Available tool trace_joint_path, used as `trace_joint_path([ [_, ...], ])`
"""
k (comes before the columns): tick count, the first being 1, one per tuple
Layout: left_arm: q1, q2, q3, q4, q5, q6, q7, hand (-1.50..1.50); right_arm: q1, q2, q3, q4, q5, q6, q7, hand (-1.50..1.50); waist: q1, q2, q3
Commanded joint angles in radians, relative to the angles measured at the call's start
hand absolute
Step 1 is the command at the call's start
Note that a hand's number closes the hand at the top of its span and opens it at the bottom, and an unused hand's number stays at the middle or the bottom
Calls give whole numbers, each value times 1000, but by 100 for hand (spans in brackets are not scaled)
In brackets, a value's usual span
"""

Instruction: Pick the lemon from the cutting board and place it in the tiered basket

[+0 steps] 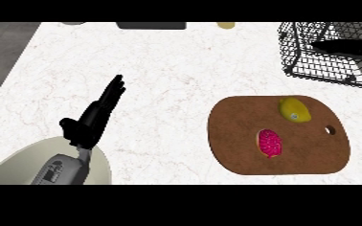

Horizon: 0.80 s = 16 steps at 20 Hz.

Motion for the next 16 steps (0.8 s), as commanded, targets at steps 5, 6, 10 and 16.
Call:
trace_joint_path([
  [5, 12, -43, 18, 44, -54, -4, 4, 0, 21, 74, -18, 76, 221, -50, -103, -150, -4, 1, -4],
  [6, 41, 4, 39, -24, -24, -23, 52, 0, 39, 132, -22, 28, 186, -116, 10, -150, -5, -2, -4],
  [10, 25, -53, 37, 27, -64, 7, 11, 0, 48, 89, 10, -10, 309, -106, -3, -150, -10, -1, -5],
  [16, 20, -47, 76, 56, -66, -56, -12, 0, 87, 236, 34, 45, 391, -127, 31, -150, -10, -1, -5],
])
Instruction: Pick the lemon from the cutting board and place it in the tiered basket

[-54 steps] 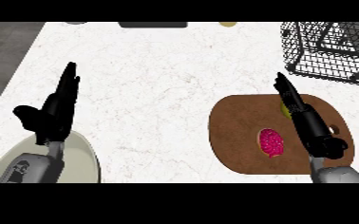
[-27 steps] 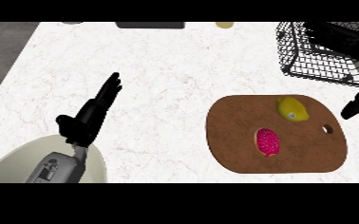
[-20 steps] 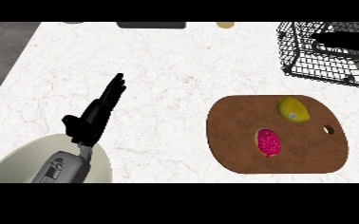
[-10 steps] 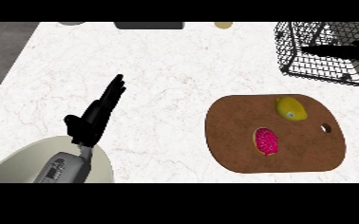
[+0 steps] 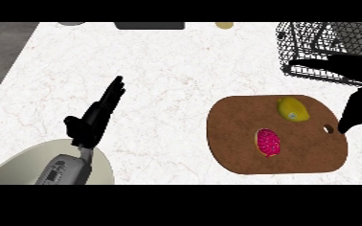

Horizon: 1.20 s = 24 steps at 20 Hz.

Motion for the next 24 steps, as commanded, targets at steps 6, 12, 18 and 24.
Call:
trace_joint_path([
  [6, 69, -20, 16, -56, -36, -25, 13, 0, 85, 125, 6, 69, 157, -102, -90, -150, 1, 0, -1],
  [12, 45, -15, 79, 0, -48, -71, -17, 0, 25, 130, -41, 191, 246, -75, -111, -150, 1, 1, -1],
  [18, 46, -48, 82, -100, -46, -78, 79, 0, 58, 168, -36, 264, 333, -145, -221, -150, 0, 0, -1],
  [24, 89, -79, 64, -42, -115, -81, 2, 0, -6, 218, -34, 421, 424, -196, -293, -150, 6, 2, -1],
])
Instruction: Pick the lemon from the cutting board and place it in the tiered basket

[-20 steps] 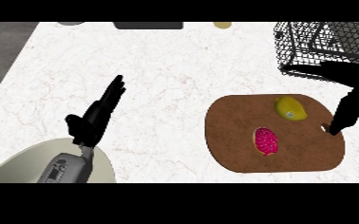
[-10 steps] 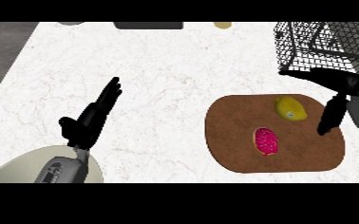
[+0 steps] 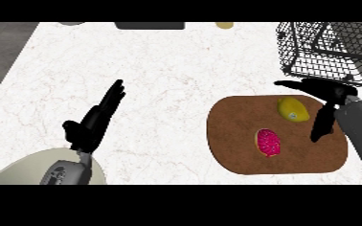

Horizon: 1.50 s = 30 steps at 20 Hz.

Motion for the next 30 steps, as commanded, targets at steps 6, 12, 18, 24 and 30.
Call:
trace_joint_path([
  [6, 20, -15, 38, 4, -28, -28, -22, 0, 69, 35, -57, 7, 36, -37, -92, 150, -5, -1, 0],
  [12, 21, -60, 30, 10, -40, -15, -28, 0, 19, 111, -111, 22, 7, -89, -114, 150, -3, -1, 0],
  [18, 24, -8, 91, -30, -20, -80, 33, 0, 58, 121, -134, -43, 26, -85, -117, 150, -5, -2, -1],
  [24, -8, -56, 67, 5, -56, -30, 11, 0, 86, -139, -246, 64, 58, -203, -228, 150, -24, 0, 2],
  [30, 1, -34, 93, 4, -36, -44, -5, 0, 115, -416, -449, 241, 68, -431, -222, 150, -31, 25, 13],
])
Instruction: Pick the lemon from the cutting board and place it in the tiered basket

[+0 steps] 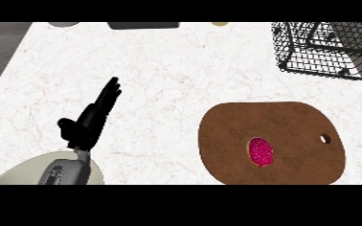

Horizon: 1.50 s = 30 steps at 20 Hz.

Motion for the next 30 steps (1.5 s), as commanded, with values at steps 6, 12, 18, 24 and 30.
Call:
trace_joint_path([
  [6, -8, -11, -14, -7, -6, -4, -9, 0, -48, -216, -327, 276, -224, -8, -204, 150, 33, 1, 2],
  [12, -43, -40, -47, -21, -14, -2, 52, 0, -141, -303, -358, 367, -232, 9, -299, 150, 67, 0, -2],
  [18, -21, -28, -47, 9, -24, -24, -2, 0, -346, -347, -315, 390, -204, 99, -156, 150, 93, 2, -6],
  [24, -25, -27, -54, 6, -40, -24, -11, 0, -534, -288, -271, 387, -171, 102, 1, 150, 101, 2, -7],
  [30, -55, -3, -21, 15, -8, -56, 27, 0, -694, -192, -245, 415, -150, 101, 147, 150, 96, 3, -8],
])
